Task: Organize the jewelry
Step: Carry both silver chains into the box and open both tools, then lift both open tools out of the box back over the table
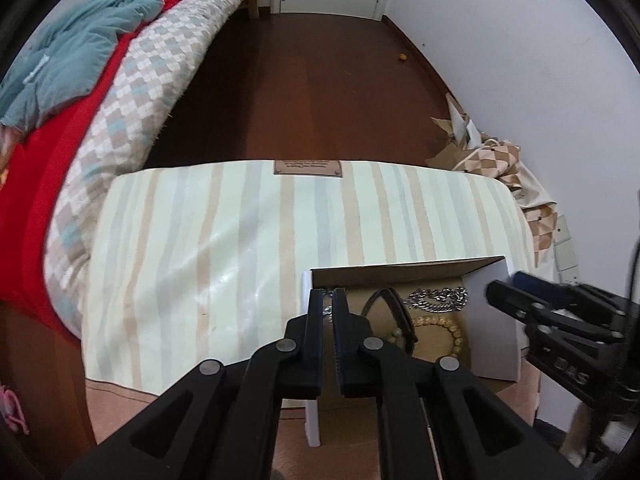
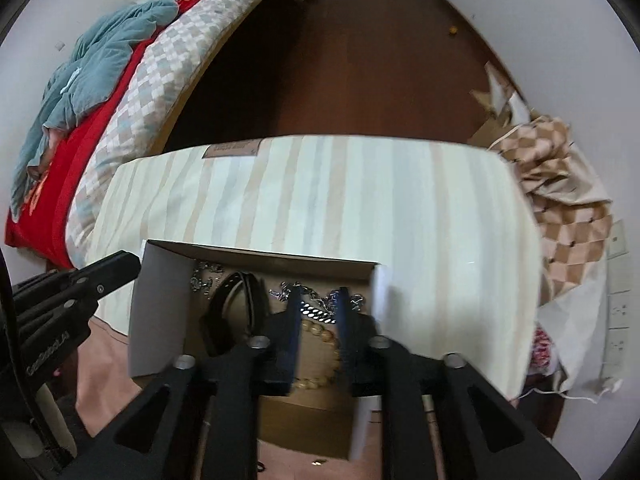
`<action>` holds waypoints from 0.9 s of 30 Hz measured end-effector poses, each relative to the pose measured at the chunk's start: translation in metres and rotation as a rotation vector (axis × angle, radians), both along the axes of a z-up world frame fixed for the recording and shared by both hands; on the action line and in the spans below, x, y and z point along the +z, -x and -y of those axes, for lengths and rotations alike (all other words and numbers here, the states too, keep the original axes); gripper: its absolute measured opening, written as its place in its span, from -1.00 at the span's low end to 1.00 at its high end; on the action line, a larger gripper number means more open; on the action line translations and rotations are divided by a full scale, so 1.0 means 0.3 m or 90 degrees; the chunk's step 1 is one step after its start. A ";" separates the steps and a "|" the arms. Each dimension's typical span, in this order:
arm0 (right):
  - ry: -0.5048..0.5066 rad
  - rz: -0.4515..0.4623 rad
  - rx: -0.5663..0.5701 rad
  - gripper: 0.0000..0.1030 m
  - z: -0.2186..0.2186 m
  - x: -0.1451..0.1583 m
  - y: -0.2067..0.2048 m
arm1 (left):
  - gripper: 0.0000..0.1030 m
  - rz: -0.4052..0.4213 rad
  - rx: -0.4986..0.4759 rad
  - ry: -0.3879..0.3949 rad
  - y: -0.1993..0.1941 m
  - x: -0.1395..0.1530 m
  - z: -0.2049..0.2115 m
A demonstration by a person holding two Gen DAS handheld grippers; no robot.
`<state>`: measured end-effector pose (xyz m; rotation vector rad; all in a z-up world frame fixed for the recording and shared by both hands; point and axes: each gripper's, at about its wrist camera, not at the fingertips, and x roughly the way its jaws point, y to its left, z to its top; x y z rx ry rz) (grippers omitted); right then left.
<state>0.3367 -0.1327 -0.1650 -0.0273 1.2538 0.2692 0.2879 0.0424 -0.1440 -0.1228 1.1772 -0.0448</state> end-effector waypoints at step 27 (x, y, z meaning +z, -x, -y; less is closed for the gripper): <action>0.100 0.074 -0.080 0.96 0.064 0.041 0.345 | 0.99 0.083 0.073 -0.103 0.292 0.045 -0.035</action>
